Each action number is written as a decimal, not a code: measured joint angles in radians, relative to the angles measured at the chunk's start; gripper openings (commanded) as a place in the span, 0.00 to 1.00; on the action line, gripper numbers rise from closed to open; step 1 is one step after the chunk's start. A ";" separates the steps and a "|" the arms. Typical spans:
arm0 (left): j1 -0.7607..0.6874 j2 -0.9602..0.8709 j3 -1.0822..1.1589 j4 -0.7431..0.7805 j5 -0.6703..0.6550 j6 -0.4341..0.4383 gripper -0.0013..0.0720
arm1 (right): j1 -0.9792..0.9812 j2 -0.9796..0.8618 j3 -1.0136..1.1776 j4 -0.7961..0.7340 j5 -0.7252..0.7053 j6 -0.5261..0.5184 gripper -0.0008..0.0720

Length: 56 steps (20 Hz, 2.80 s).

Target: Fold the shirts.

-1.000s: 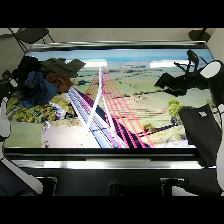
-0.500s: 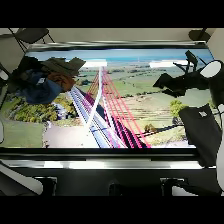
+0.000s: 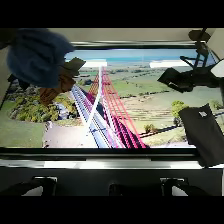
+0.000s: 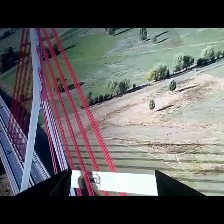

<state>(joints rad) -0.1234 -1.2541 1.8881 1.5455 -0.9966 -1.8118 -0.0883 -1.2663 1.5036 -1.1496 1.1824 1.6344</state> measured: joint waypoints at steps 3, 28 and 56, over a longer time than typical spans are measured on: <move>-0.189 0.032 -0.019 0.012 -0.034 0.021 0.06 | 0.000 0.091 0.000 -0.124 0.050 -0.004 0.96; -0.158 -0.196 -0.366 -0.142 -0.428 0.293 0.98 | 0.029 -0.148 -0.020 0.134 0.215 -0.054 0.98; -0.043 -0.227 -1.000 -0.678 -0.004 0.339 0.06 | 0.226 -0.503 -0.063 0.350 0.156 -0.217 0.61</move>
<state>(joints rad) -0.1661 -1.4807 0.8879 0.8677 -1.0008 -1.4727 0.1375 -1.7691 1.4403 -0.7994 1.3380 1.4178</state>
